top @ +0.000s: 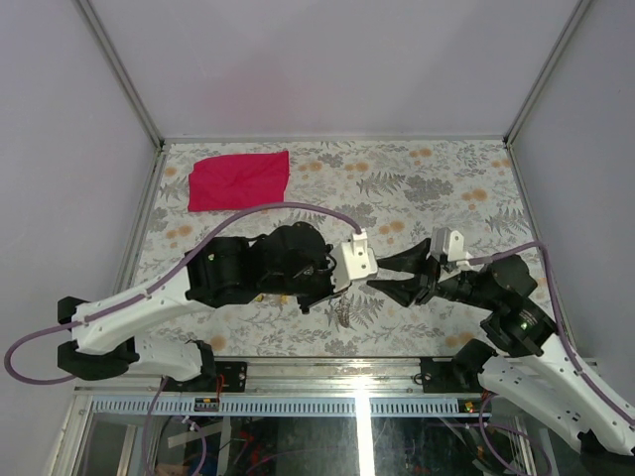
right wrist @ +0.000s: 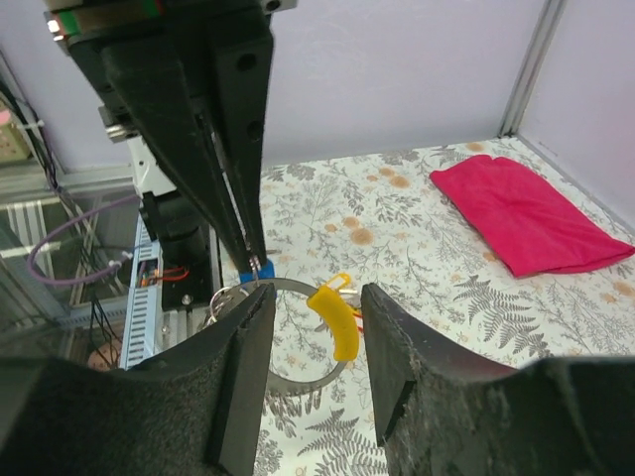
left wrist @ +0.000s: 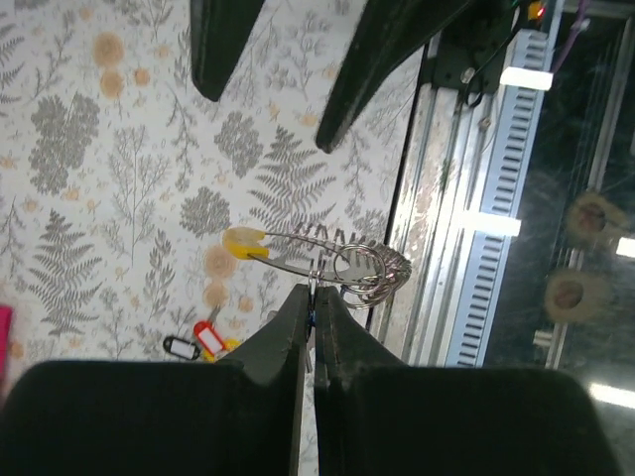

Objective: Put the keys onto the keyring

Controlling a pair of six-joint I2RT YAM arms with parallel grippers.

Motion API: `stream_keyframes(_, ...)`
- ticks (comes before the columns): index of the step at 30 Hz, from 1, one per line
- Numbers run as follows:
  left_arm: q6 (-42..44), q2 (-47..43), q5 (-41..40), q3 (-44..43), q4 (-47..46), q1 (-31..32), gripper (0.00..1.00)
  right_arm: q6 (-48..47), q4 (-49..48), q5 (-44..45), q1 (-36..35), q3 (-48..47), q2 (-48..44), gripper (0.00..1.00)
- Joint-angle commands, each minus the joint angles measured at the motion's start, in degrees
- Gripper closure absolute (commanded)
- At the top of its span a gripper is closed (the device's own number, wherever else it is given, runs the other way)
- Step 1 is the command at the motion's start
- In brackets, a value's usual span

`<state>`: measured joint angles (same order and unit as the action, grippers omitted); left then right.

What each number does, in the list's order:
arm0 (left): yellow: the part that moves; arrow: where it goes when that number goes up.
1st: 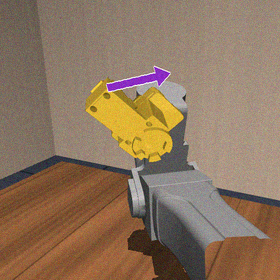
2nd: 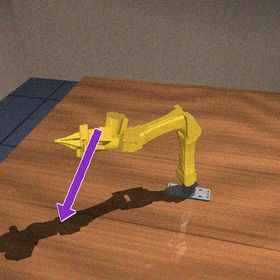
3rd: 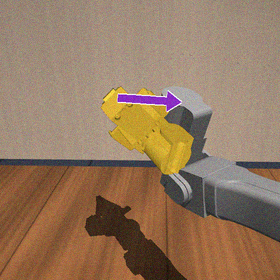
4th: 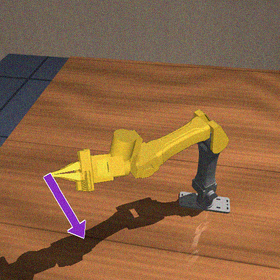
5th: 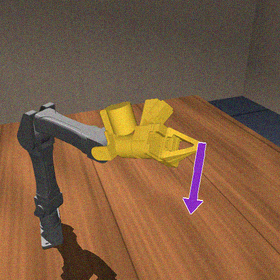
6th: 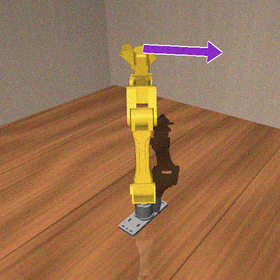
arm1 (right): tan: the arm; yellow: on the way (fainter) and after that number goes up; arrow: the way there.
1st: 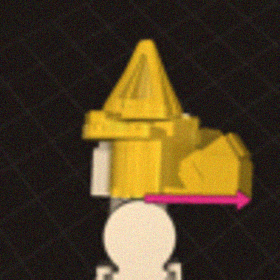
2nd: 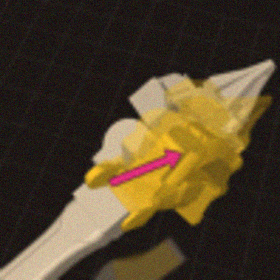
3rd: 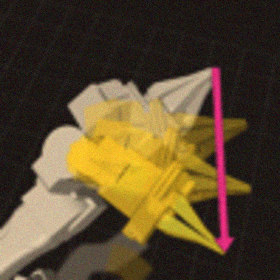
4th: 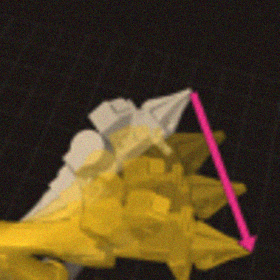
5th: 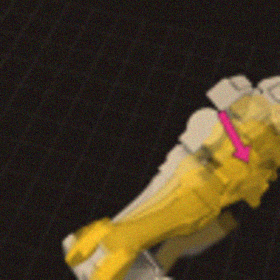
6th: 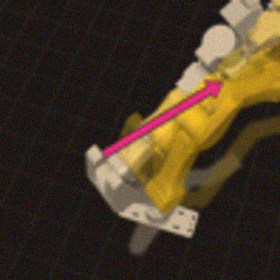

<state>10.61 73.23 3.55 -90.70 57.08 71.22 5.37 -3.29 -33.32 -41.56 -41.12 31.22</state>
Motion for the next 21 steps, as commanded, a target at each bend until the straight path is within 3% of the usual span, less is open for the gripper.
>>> stream_keyframes(1, 2.15, 2.81, -4.7, -5.06, 7.84, 0.17, 1.0, -4.83, -3.5, -5.6, 0.2, 2.61, 0.32, 0.54)
stream_keyframes(6, 2.82, 7.47, -7.61, -9.01, 14.22, 0.27, 1.0, -4.48, -10.68, -11.11, 0.21, 6.51, 3.01, 0.56)
stream_keyframes(12, 3.01, 8.08, -8.62, -9.75, 14.98, 0.67, 1.0, 0.9, -24.76, -13.6, 0.19, 11.33, 5.93, 0.59)
stream_keyframes(21, 3.36, 8.47, -8.97, -9.67, 15.02, 0.86, 1.0, 4.81, -36.54, -11.84, -0.68, 14.21, 10.32, 0.63)
